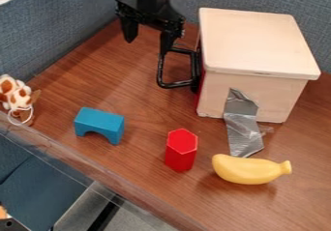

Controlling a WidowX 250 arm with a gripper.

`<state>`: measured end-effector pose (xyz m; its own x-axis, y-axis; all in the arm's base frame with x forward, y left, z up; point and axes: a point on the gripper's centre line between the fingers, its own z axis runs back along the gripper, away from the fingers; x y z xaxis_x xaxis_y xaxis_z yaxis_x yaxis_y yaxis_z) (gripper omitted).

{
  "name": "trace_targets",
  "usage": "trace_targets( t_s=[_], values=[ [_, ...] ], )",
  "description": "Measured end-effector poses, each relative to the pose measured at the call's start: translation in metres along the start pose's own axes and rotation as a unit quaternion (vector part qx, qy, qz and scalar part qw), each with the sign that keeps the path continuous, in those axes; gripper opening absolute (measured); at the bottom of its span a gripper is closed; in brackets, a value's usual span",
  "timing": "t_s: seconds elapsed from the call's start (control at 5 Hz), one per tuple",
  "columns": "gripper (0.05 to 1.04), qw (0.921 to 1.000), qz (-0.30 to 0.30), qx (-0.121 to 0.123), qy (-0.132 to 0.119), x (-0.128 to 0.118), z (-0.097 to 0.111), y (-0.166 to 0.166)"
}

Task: Open the drawer

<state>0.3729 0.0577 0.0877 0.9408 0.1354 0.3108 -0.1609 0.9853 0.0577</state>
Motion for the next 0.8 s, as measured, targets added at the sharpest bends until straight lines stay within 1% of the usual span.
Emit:
trace_targets(
  t_s=[0.2, 0.4, 0.8],
  values=[
    [0.998, 0.9999, 0.007, 0.003, 0.011, 0.000, -0.012, -0.002],
    [0.998, 0.9998, 0.013, 0.006, 0.010, 0.001, -0.014, -0.003],
    [0.998, 0.9997, 0.015, 0.008, 0.020, -0.006, -0.028, -0.010]
  ],
)
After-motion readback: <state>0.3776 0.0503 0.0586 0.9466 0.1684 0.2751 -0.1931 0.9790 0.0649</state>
